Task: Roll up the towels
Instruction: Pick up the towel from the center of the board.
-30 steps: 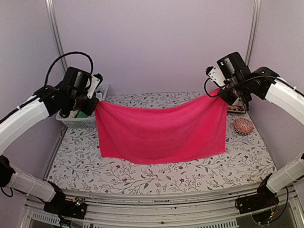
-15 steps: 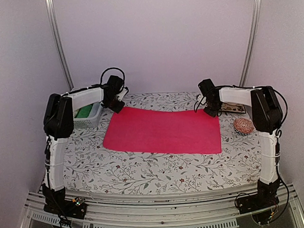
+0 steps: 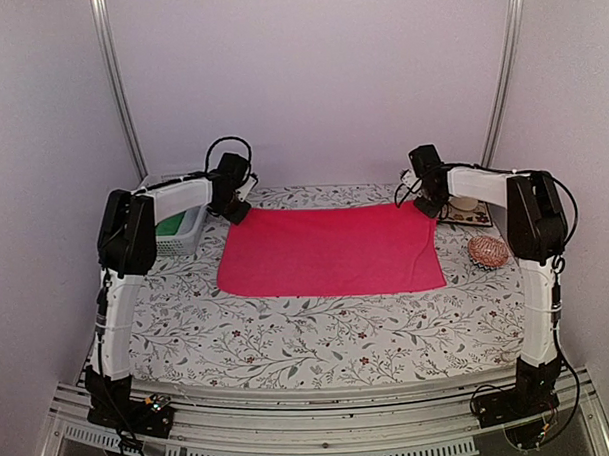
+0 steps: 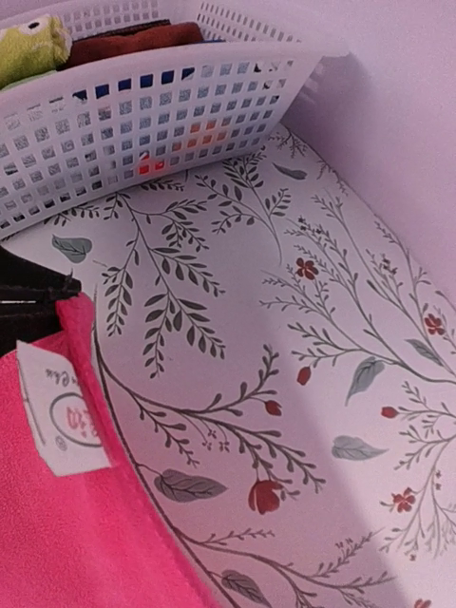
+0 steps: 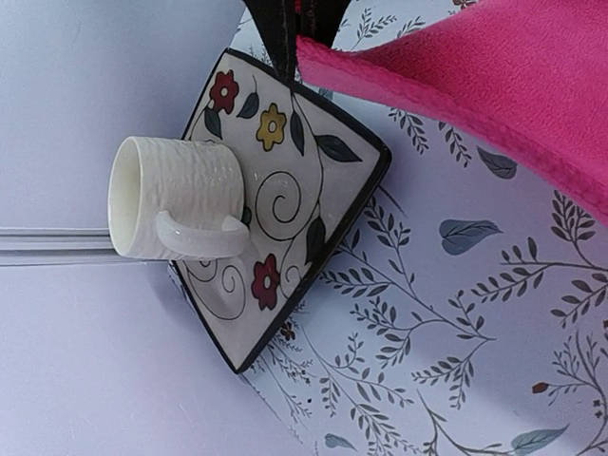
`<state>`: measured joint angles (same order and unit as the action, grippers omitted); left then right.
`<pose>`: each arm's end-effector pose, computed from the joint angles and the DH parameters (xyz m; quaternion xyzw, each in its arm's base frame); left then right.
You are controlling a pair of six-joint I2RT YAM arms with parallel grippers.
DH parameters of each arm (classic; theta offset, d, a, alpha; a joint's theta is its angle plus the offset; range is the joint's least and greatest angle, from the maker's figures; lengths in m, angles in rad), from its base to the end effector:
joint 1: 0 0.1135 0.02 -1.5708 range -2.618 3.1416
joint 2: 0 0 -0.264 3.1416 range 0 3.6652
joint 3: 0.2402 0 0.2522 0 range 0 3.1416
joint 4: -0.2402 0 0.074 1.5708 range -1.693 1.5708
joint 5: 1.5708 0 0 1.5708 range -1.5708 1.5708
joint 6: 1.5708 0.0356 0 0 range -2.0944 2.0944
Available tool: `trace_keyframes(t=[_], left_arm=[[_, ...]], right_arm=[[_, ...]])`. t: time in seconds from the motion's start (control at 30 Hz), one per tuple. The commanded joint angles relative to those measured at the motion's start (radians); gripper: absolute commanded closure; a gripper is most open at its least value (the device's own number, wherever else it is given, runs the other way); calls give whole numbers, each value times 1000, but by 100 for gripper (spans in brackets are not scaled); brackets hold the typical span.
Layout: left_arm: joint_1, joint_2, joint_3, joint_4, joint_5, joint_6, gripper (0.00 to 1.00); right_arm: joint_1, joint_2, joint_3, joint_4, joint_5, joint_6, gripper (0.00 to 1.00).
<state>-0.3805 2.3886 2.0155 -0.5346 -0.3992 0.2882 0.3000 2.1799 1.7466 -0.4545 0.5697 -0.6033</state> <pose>0.4957 -0.1834 0.1764 0.2432 0.8966 0.1726 0.3274 0.4682 0.1247 0.2010 -0.3100 0.8547 -0.3103 0.2777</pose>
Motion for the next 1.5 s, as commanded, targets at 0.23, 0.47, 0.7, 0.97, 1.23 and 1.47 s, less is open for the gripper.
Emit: trace_keyframes(t=[0.23, 0.47, 0.7, 0.97, 1.23, 1.47], left_arm=[[26, -216, -328, 271, 28, 68, 100], [31, -251, -424, 377, -81, 81, 100], [31, -188, -345, 378, -90, 89, 100], [34, -148, -304, 384, -93, 102, 100], [35, -110, -279, 383, -102, 109, 100], [37, -78, -244, 380, -110, 110, 100]], right_arm=[[59, -193, -241, -61, -107, 57, 98], [64, -193, -260, -14, -69, 45, 98], [55, -84, -150, 27, 45, 20, 98], [21, -23, -89, 117, 95, -20, 98], [11, 43, -17, 162, 112, -55, 98], [1, 79, 32, 165, 103, -70, 98]])
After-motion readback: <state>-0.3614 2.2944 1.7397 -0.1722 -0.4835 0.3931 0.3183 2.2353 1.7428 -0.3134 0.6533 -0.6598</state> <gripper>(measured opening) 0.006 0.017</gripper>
